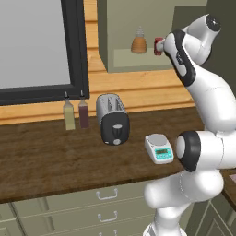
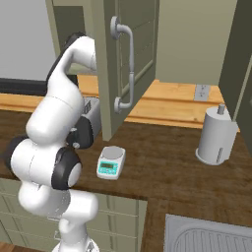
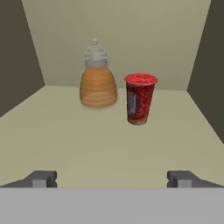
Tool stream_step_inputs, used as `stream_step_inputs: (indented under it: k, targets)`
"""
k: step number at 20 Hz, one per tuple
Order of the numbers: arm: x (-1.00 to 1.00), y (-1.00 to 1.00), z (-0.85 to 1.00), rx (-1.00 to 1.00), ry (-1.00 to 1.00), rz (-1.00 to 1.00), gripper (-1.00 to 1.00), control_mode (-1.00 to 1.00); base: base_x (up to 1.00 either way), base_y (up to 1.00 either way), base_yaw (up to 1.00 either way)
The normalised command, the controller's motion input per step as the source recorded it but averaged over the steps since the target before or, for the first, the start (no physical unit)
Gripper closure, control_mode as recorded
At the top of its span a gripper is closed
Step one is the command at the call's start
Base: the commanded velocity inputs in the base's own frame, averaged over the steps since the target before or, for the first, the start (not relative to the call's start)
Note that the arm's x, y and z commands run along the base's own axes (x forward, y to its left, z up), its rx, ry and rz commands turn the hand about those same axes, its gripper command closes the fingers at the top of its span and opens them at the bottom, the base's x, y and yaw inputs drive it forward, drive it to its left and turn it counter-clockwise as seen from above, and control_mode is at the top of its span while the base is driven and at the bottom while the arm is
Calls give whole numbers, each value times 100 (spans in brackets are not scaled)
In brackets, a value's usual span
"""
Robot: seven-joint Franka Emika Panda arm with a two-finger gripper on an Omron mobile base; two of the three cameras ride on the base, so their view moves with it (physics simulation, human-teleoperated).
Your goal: Pick the yogurt and place it on the digital scale for weighing, and close the cabinet.
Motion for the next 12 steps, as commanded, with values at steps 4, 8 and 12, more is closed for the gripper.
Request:
stream_step_inputs:
  k: [4, 8, 12]
  targets:
    - [51, -20, -8, 0, 0, 0, -100, -100, 0, 0, 0]
    - [51, -12, -14, -1, 0, 0, -100, -100, 0, 0, 0]
    - [58, -2, -10, 0, 0, 0, -100, -100, 0, 0, 0]
